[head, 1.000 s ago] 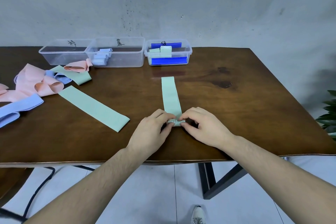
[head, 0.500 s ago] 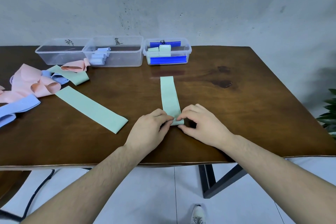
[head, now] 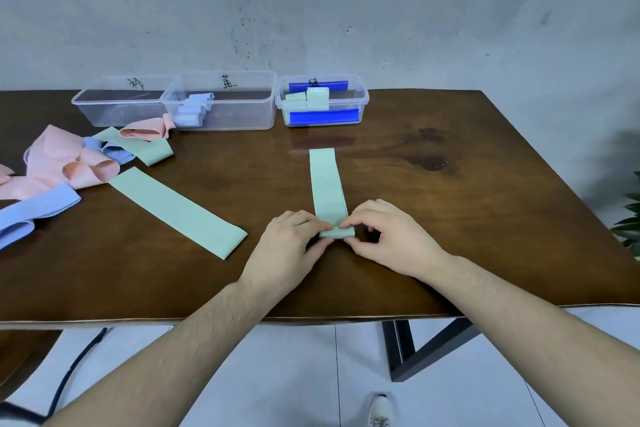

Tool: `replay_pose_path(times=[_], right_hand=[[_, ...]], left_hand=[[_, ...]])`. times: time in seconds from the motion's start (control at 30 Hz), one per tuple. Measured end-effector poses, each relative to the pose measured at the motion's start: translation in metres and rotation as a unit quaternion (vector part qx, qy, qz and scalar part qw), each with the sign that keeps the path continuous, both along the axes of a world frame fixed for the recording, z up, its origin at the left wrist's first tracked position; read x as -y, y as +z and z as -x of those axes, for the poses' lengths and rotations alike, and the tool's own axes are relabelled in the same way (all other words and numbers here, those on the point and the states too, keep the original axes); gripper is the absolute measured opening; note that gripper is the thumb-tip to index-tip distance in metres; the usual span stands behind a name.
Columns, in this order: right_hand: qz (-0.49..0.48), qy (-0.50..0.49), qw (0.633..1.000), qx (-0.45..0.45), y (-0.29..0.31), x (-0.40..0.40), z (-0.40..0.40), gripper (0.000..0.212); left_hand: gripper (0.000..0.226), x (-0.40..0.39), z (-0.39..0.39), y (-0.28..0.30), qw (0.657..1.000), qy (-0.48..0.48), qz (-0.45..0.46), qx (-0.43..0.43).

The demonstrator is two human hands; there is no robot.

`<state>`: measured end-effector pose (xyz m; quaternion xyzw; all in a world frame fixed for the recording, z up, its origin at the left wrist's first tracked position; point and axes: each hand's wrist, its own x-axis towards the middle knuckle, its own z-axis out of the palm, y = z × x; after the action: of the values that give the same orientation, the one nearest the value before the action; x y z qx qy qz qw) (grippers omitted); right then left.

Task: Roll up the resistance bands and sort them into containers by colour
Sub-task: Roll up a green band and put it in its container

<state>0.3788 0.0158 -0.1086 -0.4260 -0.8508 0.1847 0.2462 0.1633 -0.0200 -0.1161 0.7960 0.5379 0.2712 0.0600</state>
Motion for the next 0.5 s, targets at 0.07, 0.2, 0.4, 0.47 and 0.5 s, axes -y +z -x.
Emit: replay_pose_path(times=[0.07,0.2,0.4,0.47,0.5], right_hand=[[-0.005,0.001,1.0,-0.003,0.001,0.0,0.0,0.022],[-0.001,0.008,1.0,0.007,0.003,0.004,0.0,0.023],[-0.005,0.02,1.0,0.003,0.002,0.016,-0.003,0.023],[0.004,0.021,1.0,0.006,0.002,0.02,-0.004,0.022],[0.008,0.022,1.0,0.006,0.002,0.021,-0.004,0.022]], left_hand=[[0.025,0.002,0.001,0.0,1.0,0.0,-0.009,0.007],[0.024,0.005,0.002,-0.002,1.0,-0.004,-0.017,0.002],[0.023,0.012,0.006,-0.001,0.999,-0.025,-0.025,-0.029],[0.024,0.015,0.007,-0.002,0.999,-0.032,-0.026,-0.034],[0.025,0.016,0.007,-0.002,0.999,-0.034,-0.024,-0.035]])
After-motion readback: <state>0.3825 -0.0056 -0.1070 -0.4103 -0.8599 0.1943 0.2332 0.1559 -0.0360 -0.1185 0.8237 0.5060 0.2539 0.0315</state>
